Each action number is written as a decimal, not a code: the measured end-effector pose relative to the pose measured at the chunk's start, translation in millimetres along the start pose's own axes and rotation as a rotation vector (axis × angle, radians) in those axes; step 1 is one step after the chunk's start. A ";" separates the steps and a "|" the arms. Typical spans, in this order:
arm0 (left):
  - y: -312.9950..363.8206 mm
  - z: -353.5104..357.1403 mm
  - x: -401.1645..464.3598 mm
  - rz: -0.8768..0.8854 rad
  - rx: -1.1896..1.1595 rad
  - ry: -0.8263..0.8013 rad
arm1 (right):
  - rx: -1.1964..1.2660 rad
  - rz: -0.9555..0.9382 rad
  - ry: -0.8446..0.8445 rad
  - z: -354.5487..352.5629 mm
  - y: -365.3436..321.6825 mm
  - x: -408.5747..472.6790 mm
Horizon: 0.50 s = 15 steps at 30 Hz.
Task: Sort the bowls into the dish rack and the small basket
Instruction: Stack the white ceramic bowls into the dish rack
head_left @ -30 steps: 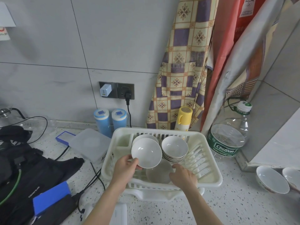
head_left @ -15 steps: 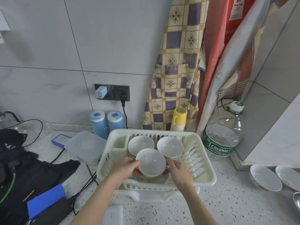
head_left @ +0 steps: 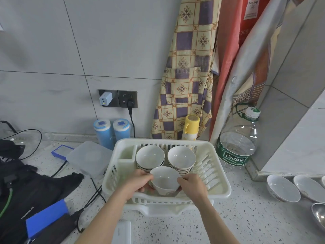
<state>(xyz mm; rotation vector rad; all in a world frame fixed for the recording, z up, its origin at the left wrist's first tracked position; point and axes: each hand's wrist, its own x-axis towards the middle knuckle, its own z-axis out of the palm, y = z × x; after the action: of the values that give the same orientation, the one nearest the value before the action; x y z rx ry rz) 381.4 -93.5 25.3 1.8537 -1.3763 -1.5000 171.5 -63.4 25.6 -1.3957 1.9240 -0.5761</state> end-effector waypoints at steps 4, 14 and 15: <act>-8.9 5.0 7.4 0.023 0.061 0.086 | -0.066 0.036 0.023 0.5 -0.4 2.0; -7.4 13.3 7.9 0.023 0.472 0.166 | -0.299 0.059 0.041 8.6 -2.4 7.0; -7.2 13.9 7.8 0.013 0.485 0.161 | -0.321 0.054 0.037 9.3 -2.2 7.4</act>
<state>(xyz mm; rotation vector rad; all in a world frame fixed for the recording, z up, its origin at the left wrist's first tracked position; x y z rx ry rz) 371.7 -93.3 10.7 2.1808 -1.7793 -1.0391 178.5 -70.8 18.9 -1.5300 2.1463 -0.2765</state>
